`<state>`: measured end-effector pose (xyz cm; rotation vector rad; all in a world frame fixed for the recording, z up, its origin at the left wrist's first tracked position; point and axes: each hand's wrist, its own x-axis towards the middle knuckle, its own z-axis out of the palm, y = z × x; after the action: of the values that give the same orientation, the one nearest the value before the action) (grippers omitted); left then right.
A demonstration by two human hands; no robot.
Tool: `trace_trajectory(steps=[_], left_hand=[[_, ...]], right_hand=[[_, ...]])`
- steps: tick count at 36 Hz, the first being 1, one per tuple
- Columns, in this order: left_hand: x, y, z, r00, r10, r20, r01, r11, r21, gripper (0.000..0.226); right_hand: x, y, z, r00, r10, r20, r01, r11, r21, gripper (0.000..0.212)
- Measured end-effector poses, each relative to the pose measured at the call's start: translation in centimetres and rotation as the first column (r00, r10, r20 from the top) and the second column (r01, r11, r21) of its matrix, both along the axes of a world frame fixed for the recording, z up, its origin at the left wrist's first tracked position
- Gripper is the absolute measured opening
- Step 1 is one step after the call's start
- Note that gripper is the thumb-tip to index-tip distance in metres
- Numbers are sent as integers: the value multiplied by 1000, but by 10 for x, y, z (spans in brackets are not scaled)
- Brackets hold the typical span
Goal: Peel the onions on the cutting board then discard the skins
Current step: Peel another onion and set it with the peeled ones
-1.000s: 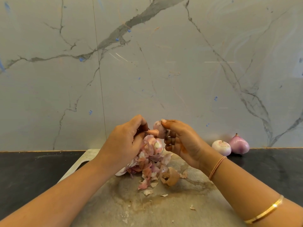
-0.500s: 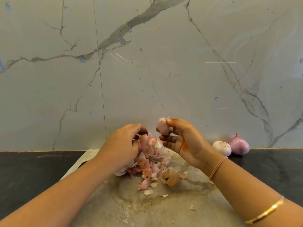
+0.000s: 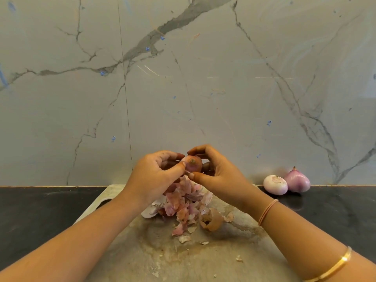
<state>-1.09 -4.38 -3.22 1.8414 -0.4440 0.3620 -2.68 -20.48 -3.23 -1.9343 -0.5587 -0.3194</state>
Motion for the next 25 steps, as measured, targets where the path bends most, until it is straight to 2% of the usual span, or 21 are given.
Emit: trace_trajectory(steps=[7,14,21,25], left_hand=[[2,1,1,999,-34,-40,31,996,-85,16],[2,1,1,998,-47,-35,43,994,-103,15],[1,0,0,1000,8,20,-7,999,-38,12],[2,3,1,994,73,80,-74,997,4,25]], right_hand=[[1,-1,0,999,11,37,-10,1000,-23,40],[1,-2,-1,999,36,28,-36,999,-7,42],[1,-3,-1,999,49,19,-50,999,7,39],[-1,0,-1,998,65,11,-65,998,4,39]])
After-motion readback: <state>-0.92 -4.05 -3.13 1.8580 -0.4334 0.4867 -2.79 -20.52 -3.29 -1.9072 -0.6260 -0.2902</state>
